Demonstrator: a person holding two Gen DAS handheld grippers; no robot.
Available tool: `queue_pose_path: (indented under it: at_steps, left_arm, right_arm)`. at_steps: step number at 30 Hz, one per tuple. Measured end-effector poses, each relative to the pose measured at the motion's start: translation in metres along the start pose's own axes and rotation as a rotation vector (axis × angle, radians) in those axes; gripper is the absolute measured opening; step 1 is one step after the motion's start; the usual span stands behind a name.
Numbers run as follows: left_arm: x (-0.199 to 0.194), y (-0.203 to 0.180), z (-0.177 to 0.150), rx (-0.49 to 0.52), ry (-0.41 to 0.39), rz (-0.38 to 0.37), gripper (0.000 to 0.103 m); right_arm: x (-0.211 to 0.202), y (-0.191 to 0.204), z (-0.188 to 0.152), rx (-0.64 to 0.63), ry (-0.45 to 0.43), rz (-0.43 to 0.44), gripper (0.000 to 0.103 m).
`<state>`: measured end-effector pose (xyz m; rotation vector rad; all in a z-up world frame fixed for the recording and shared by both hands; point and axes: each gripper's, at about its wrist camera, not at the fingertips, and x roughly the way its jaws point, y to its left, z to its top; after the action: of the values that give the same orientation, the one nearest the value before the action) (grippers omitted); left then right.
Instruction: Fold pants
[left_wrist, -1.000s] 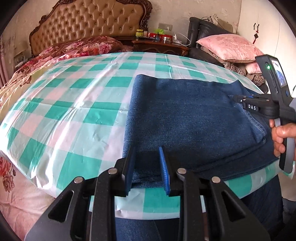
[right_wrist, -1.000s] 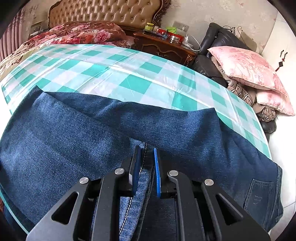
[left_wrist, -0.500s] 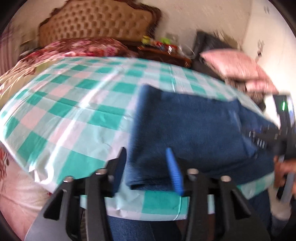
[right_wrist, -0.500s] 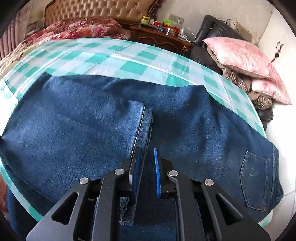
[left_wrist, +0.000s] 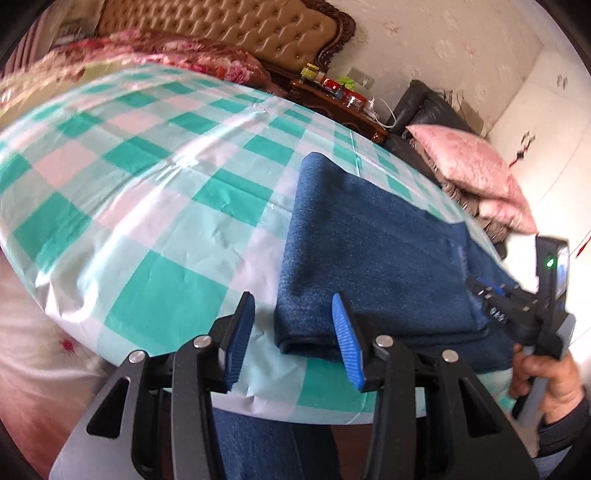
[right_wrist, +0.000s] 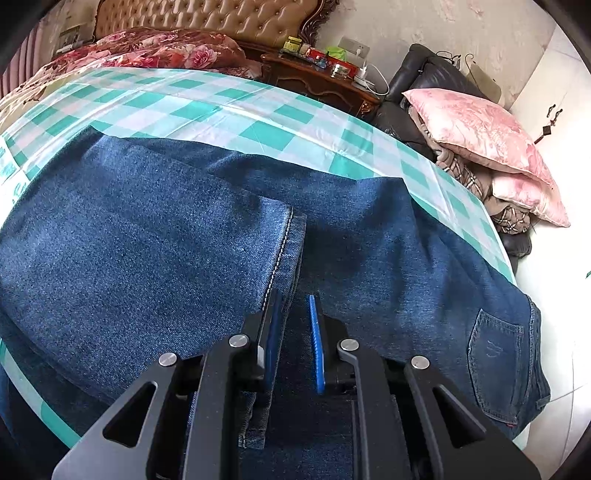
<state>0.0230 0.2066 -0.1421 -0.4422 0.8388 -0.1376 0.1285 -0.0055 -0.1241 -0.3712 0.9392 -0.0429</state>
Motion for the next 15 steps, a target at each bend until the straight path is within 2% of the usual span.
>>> queue_pose_path:
  at_steps: [1, 3, 4, 8, 9, 12, 15]
  left_arm:
    - [-0.001, 0.002, -0.001, -0.01, 0.004, -0.01, 0.038]
    - [0.001, 0.005, -0.002, -0.033, 0.028, -0.05, 0.026]
    - [0.002, 0.007, -0.001, -0.051, 0.031, -0.06, 0.026]
    - [-0.001, 0.019, 0.0, -0.124, 0.03, -0.125, 0.018]
    - [-0.003, 0.02, 0.0, -0.128, 0.026, -0.136, 0.017]
    - [-0.011, 0.009, 0.003, -0.074, -0.001, -0.128, 0.015]
    - [-0.018, -0.006, 0.007, -0.021, -0.029, -0.094, 0.015]
  right_arm:
    - [0.0, 0.0, 0.001, -0.003, 0.003, -0.002, 0.015]
    - [0.0, 0.001, 0.002, -0.008, 0.01, -0.004, 0.018]
    - [0.001, 0.002, 0.003, -0.014, 0.015, -0.008, 0.022]
    - [-0.001, 0.0, 0.012, -0.036, 0.064, -0.02, 0.025]
    - [-0.005, -0.003, 0.017, -0.036, 0.072, -0.032, 0.034]
    - [-0.039, -0.002, 0.043, -0.046, -0.026, -0.047, 0.061]
    - [-0.065, 0.025, 0.082, -0.1, -0.062, 0.103, 0.067]
